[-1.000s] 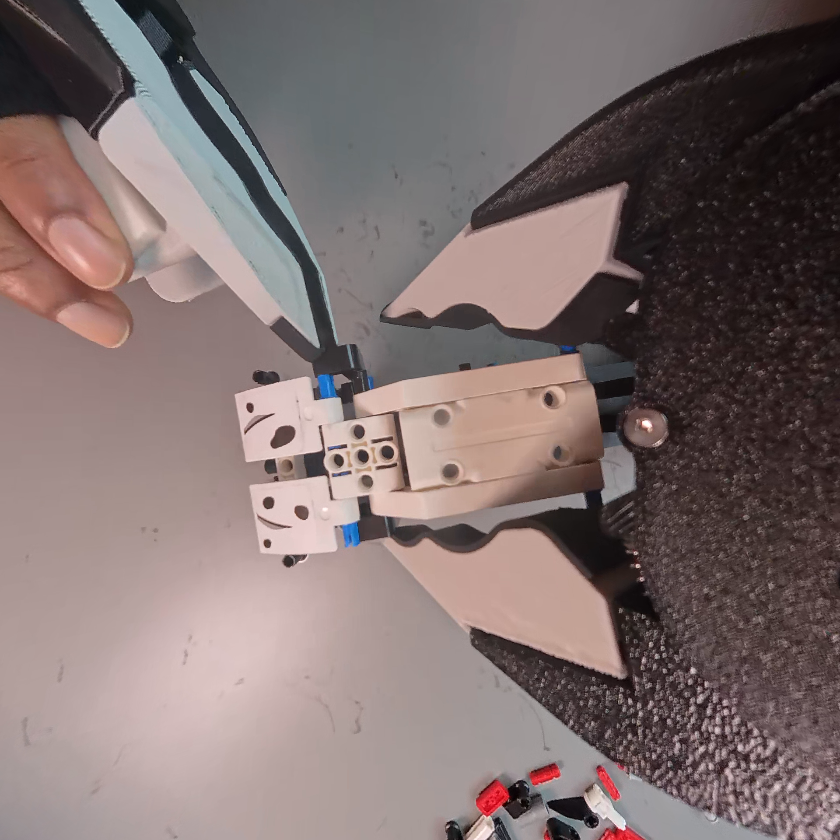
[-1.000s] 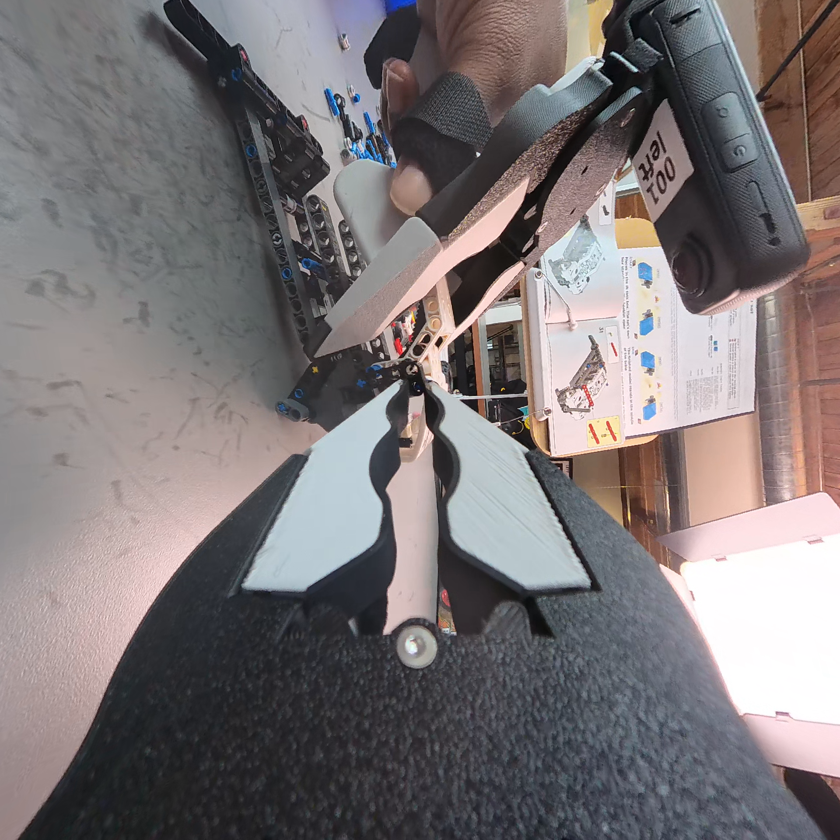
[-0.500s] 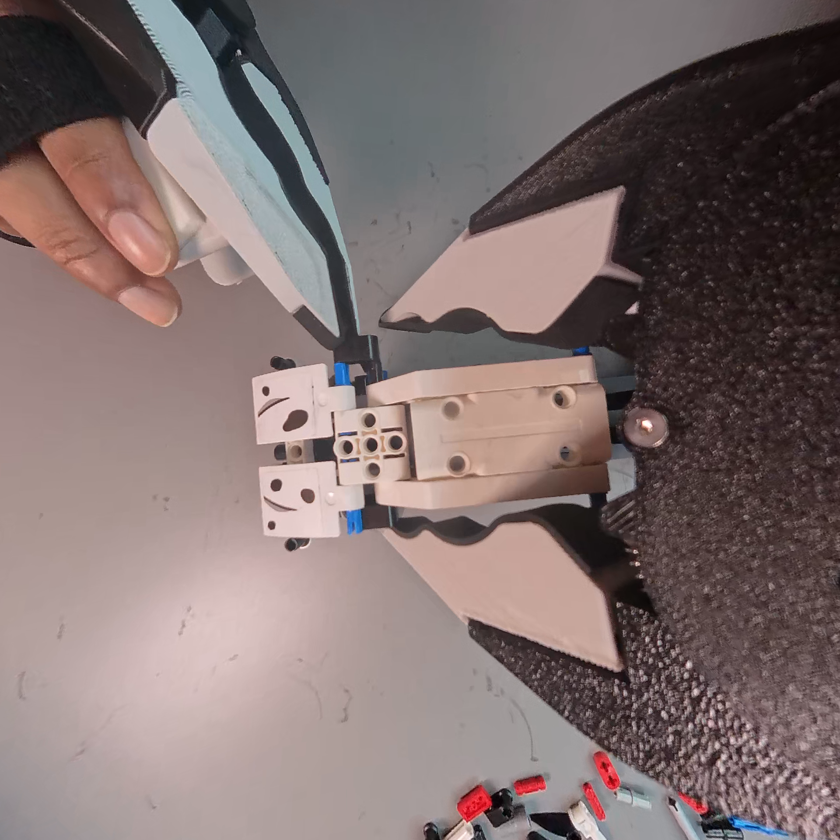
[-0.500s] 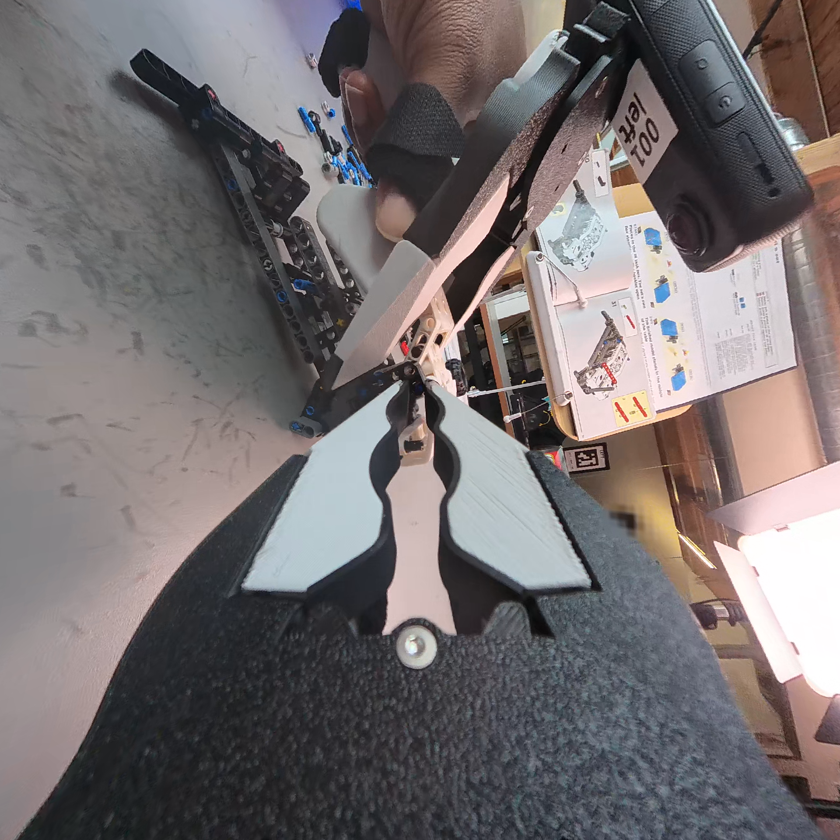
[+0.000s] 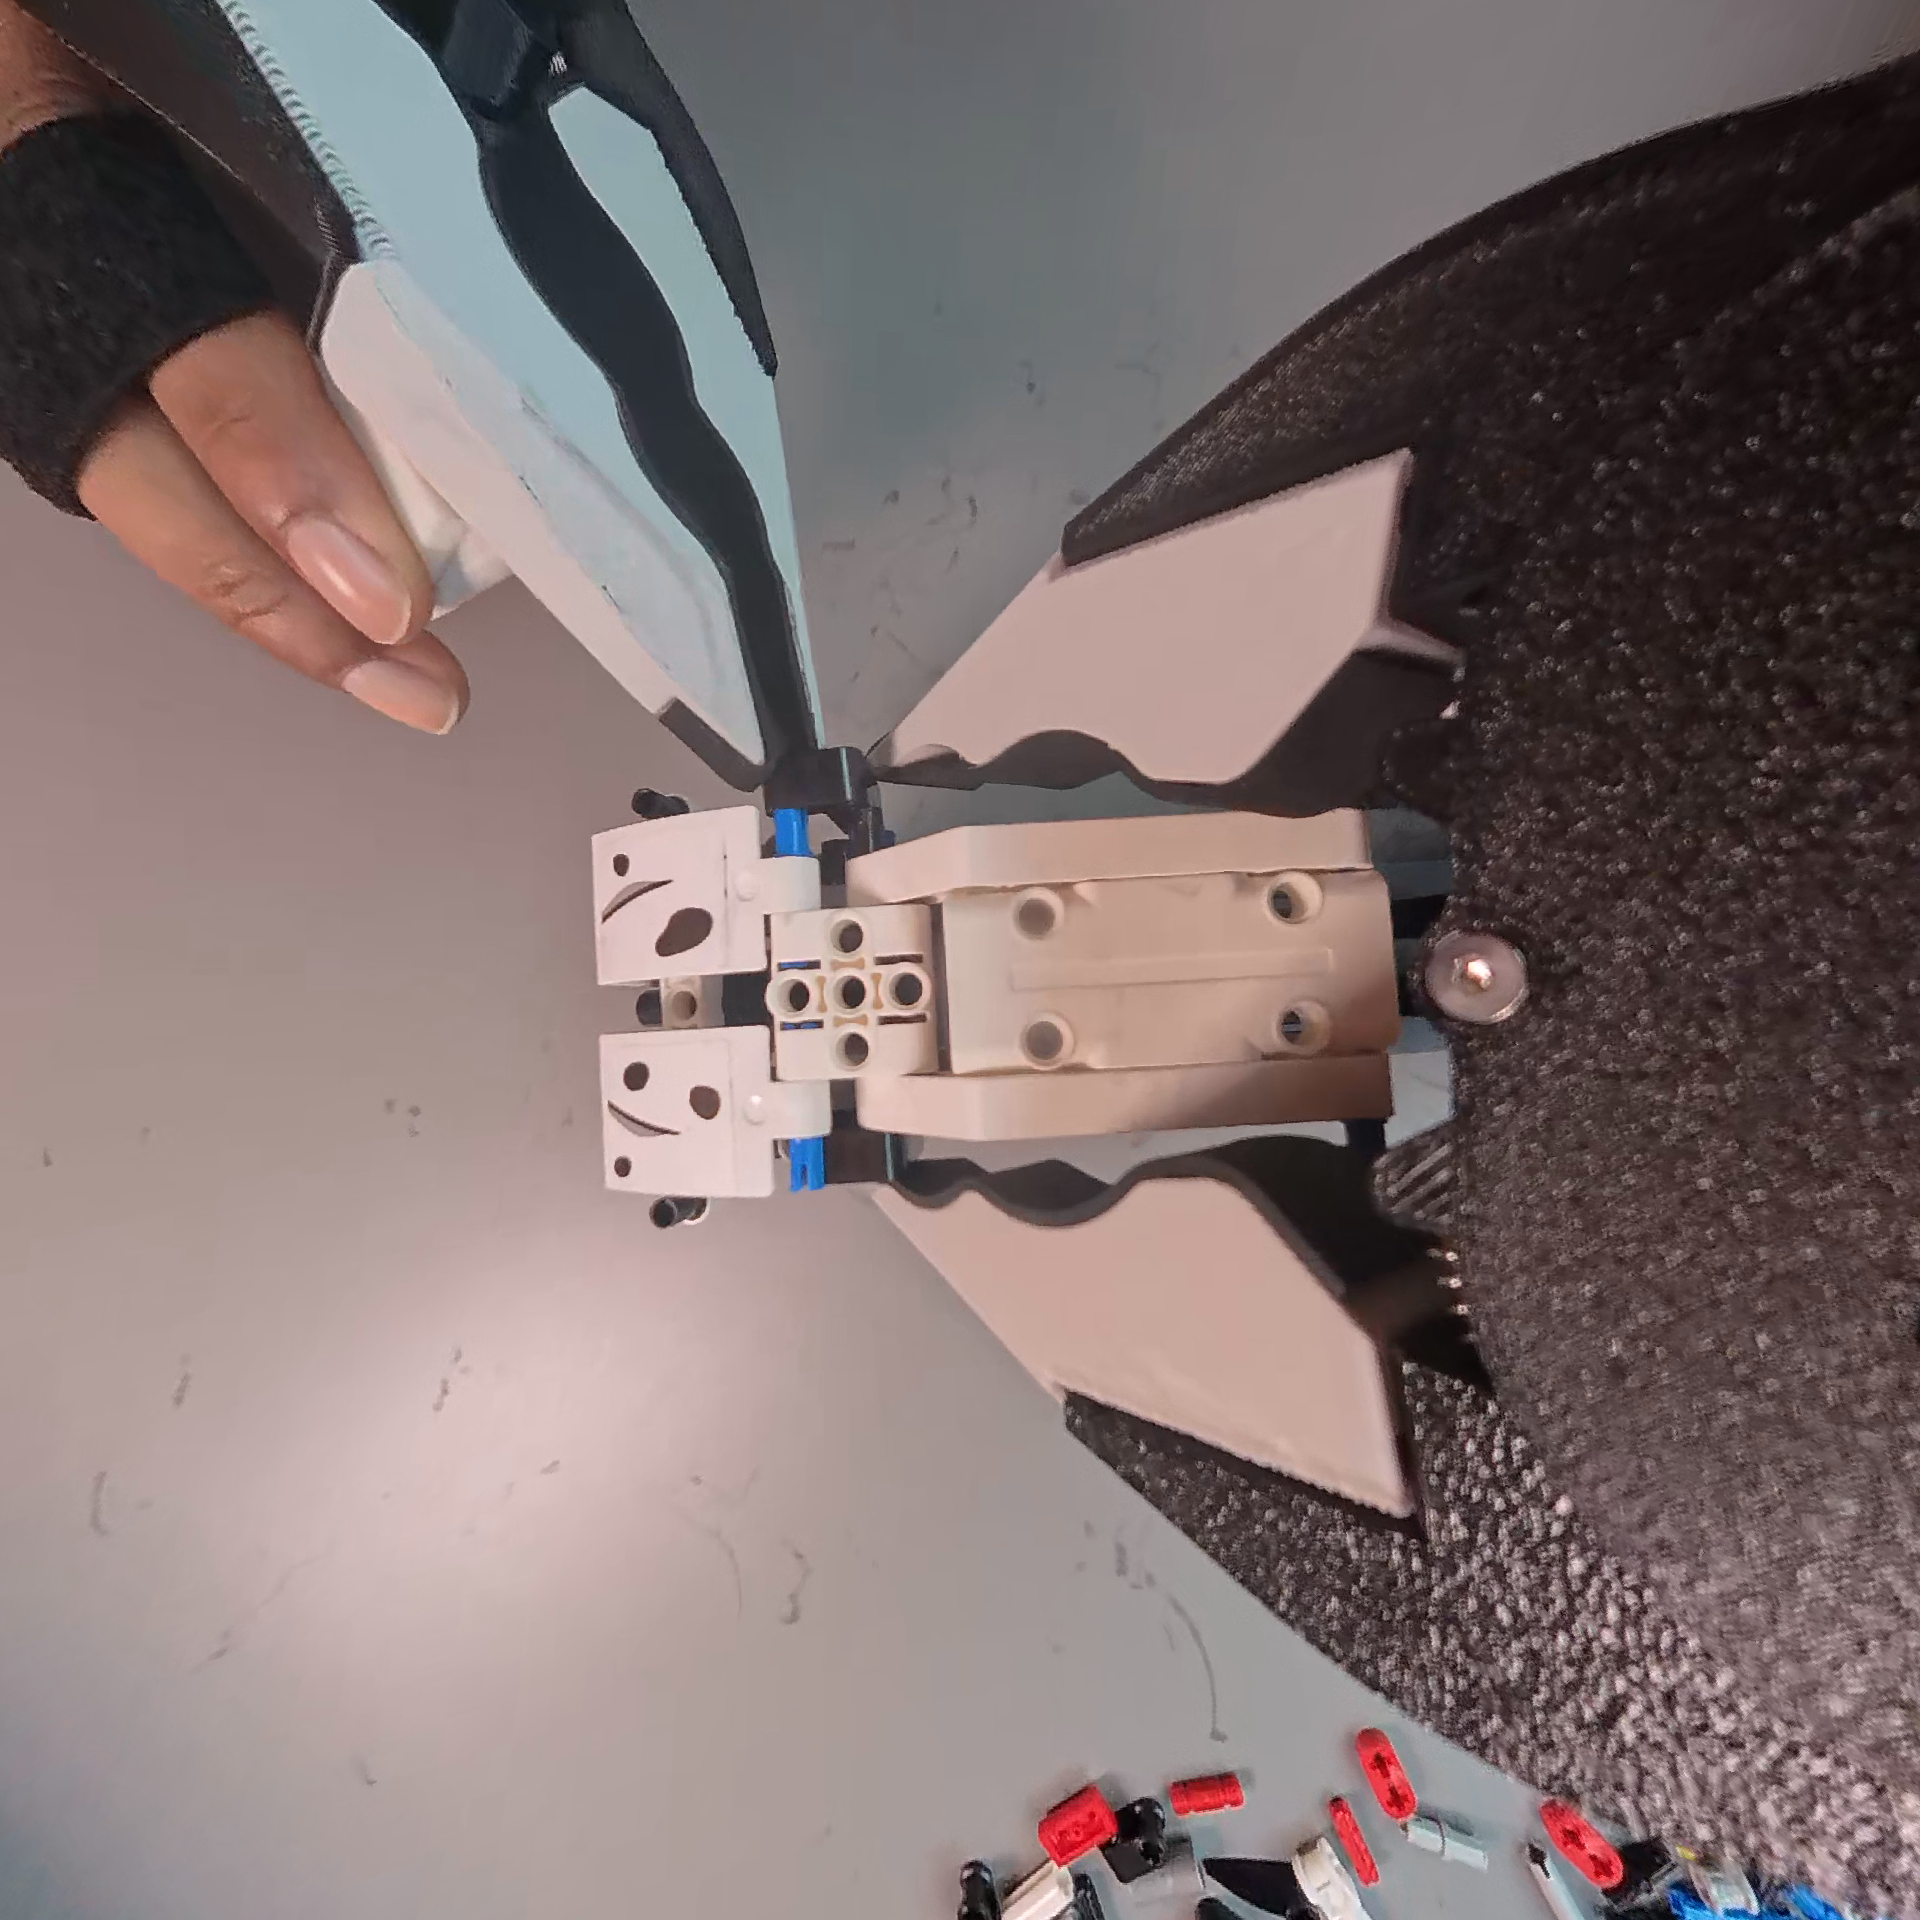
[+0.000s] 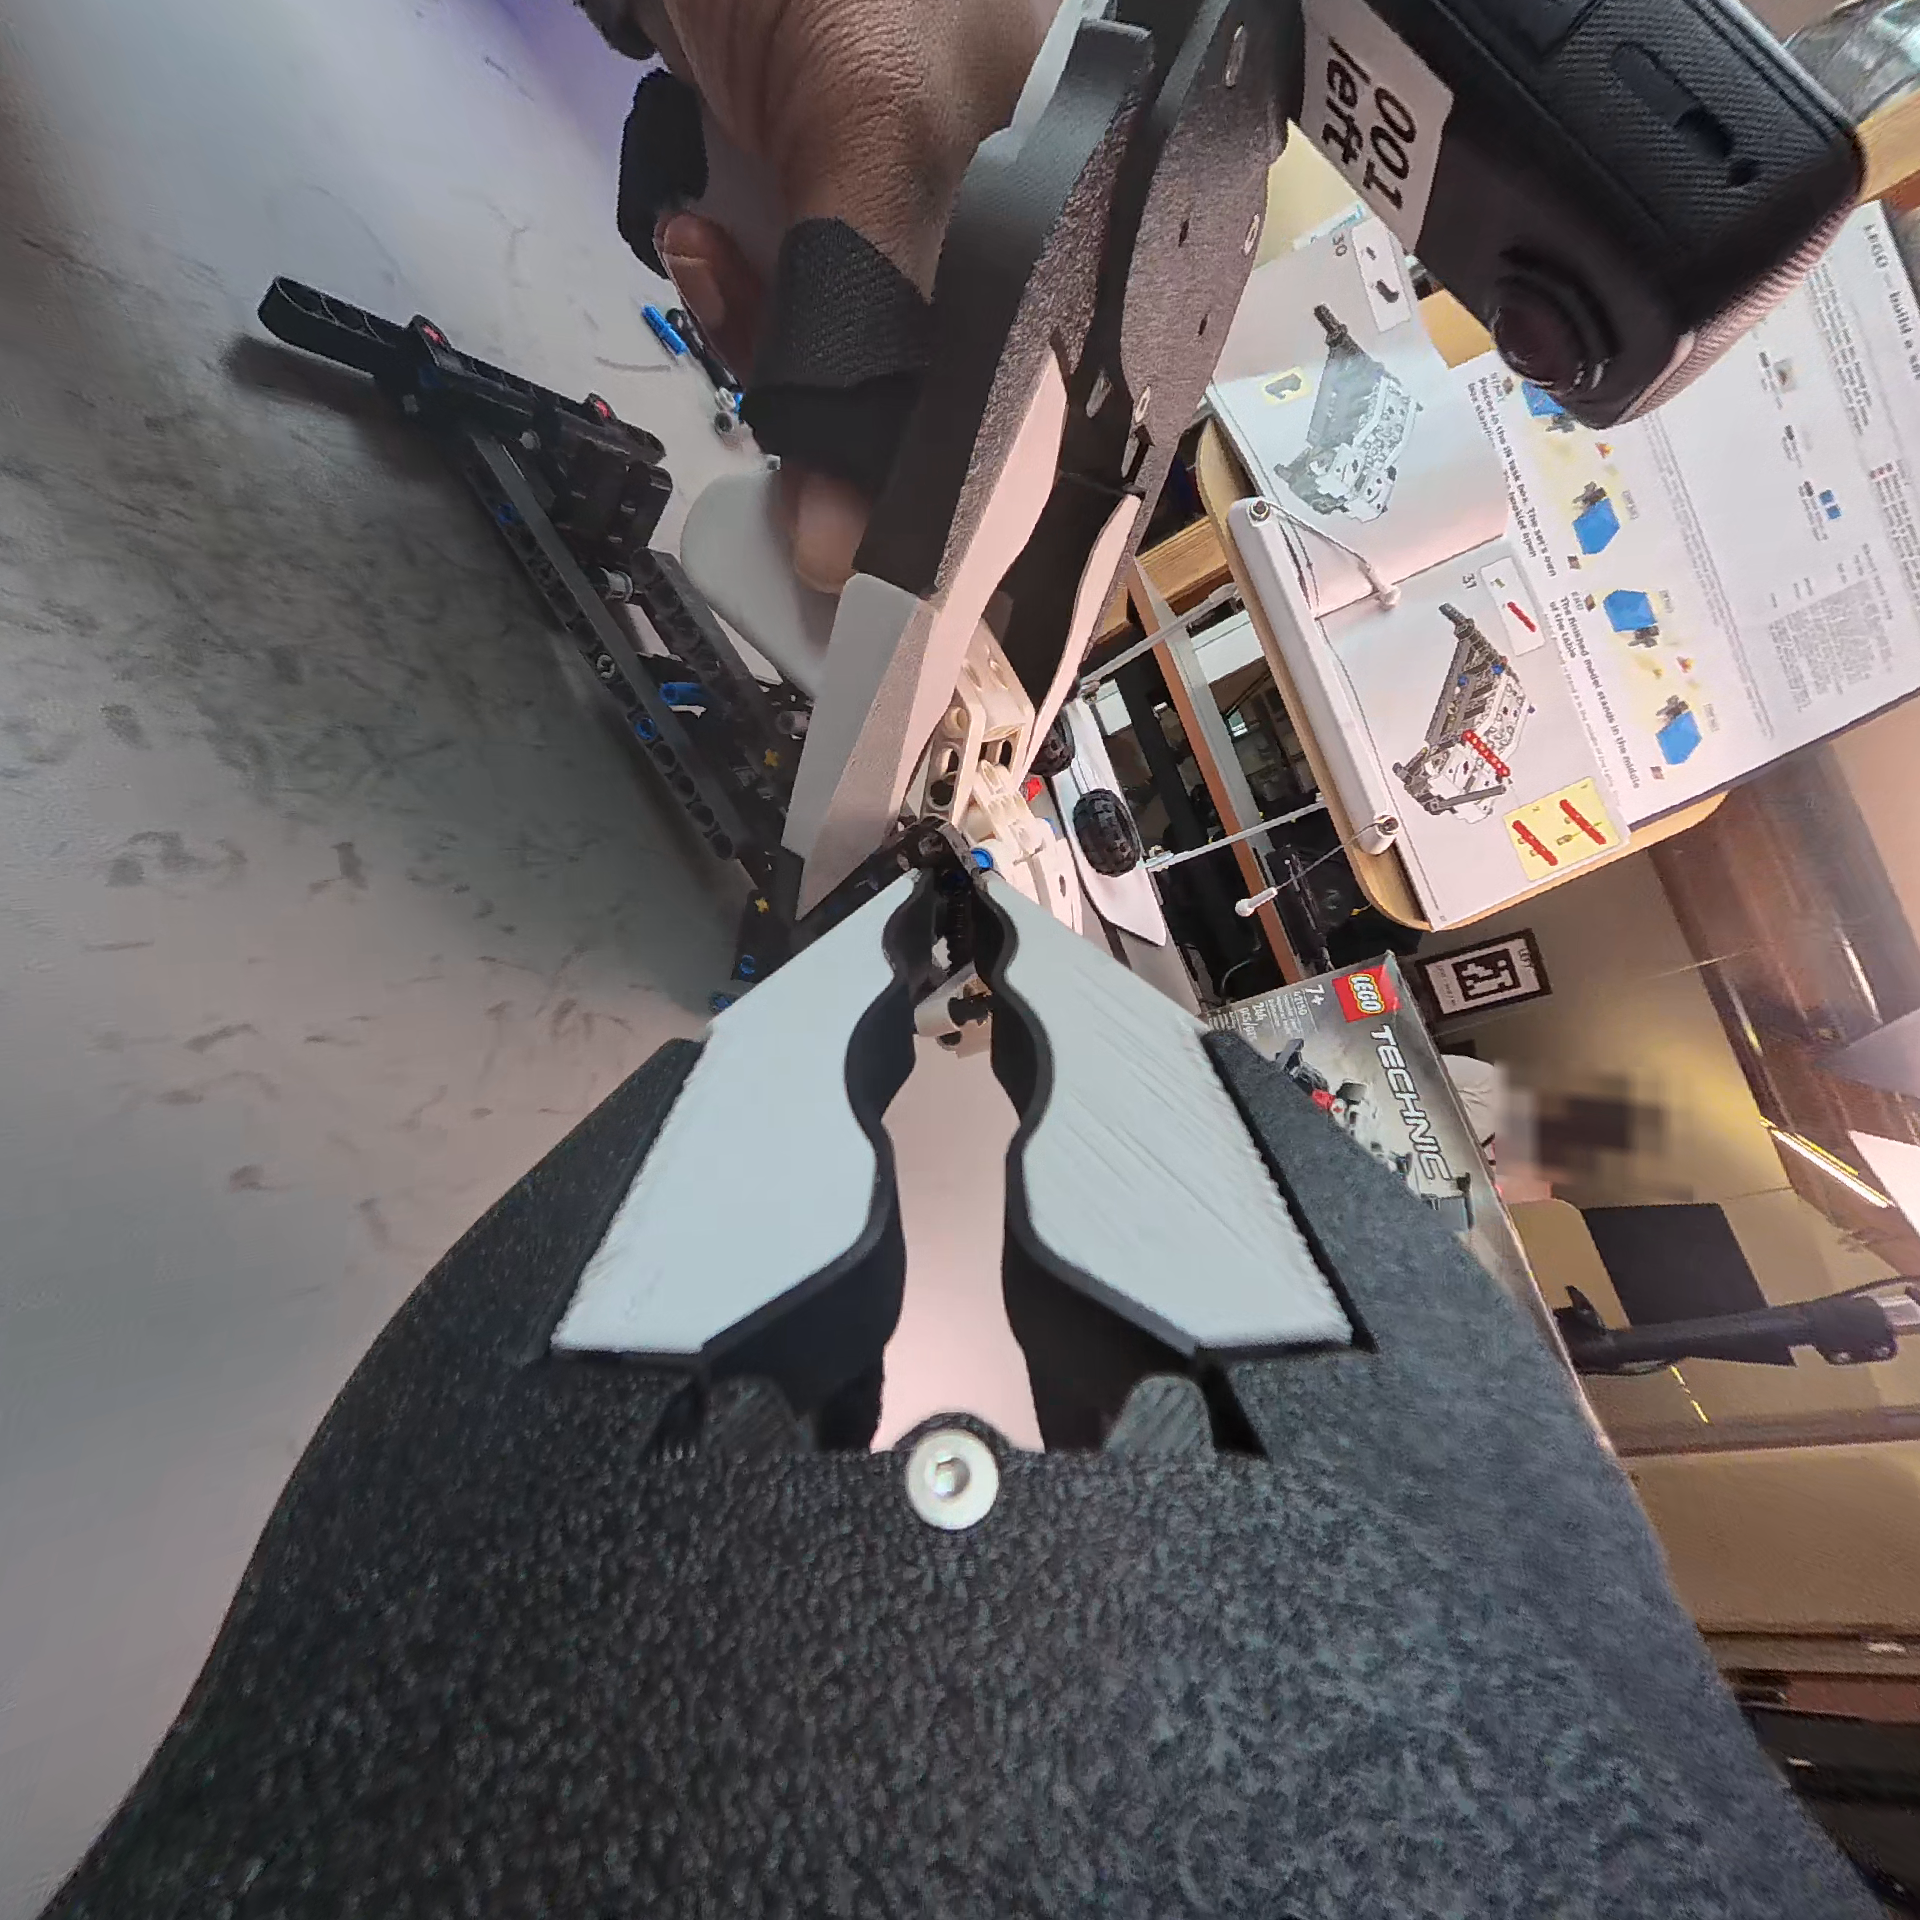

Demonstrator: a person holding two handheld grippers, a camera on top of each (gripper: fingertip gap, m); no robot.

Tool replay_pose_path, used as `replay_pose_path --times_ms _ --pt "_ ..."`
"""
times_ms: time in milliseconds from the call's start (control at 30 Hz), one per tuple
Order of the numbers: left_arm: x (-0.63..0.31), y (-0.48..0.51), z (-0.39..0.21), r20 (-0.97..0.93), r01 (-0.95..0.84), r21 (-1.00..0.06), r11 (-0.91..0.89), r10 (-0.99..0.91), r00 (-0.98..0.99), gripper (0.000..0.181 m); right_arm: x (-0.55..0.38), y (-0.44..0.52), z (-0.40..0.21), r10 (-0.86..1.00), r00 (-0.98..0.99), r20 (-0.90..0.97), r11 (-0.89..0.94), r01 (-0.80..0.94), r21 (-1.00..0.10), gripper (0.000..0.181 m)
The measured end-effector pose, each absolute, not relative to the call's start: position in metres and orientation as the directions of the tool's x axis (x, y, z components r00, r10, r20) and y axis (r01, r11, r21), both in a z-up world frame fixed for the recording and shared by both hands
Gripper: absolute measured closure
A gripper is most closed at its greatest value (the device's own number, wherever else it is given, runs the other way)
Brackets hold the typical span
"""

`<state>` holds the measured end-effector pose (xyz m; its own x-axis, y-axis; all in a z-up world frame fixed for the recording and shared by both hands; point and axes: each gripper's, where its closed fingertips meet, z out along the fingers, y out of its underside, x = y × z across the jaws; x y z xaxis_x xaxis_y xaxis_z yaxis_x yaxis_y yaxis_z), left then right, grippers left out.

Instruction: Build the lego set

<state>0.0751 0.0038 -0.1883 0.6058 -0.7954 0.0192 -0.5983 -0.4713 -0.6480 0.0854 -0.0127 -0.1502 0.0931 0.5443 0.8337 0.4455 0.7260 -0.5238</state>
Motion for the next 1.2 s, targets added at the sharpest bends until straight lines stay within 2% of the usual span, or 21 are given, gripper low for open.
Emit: replay_pose_path --times_ms 133,233,467,633,833,967,1100,1200 --pt "0.075 0.004 -0.189 0.020 -0.599 -0.639 -0.483 -0.789 0.615 0.108 0.085 -0.012 -0.150 0.544 0.110 0.832 0.717 0.453 -0.529 0.175" --pt "0.077 0.001 -0.190 0.019 -0.607 -0.631 -0.483 -0.792 0.610 0.095 0.086 -0.011 -0.150 0.542 0.126 0.831 0.711 0.459 -0.533 0.175" --pt "0.076 0.007 -0.188 0.027 -0.568 -0.652 -0.502 -0.764 0.644 0.107 0.085 -0.011 -0.150 0.552 0.137 0.822 0.701 0.458 -0.547 0.175" --pt "0.075 0.007 -0.188 0.023 -0.568 -0.650 -0.505 -0.760 0.649 0.108 0.086 -0.011 -0.150 0.585 0.154 0.797 0.676 0.450 -0.583 0.175" --pt "0.075 0.004 -0.188 0.023 -0.579 -0.650 -0.492 -0.775 0.632 0.108 0.087 -0.013 -0.150 0.694 0.133 0.707 0.614 0.403 -0.679 0.173" --pt "0.078 -0.001 -0.188 0.031 -0.596 -0.646 -0.477 -0.796 0.604 0.108 0.088 -0.017 -0.151 0.800 0.019 0.600 0.549 0.380 -0.744 0.152" --pt "0.083 -0.009 -0.188 0.034 -0.623 -0.640 -0.450 -0.827 0.562 0.108 0.088 -0.018 -0.138 0.945 -0.138 0.296 0.326 0.353 -0.877 0.124" --pt "0.086 -0.016 -0.188 0.035 -0.645 -0.633 -0.427 -0.849 0.527 0.108 0.085 -0.017 -0.138 0.955 -0.266 0.134 0.242 0.430 -0.870 0.099"
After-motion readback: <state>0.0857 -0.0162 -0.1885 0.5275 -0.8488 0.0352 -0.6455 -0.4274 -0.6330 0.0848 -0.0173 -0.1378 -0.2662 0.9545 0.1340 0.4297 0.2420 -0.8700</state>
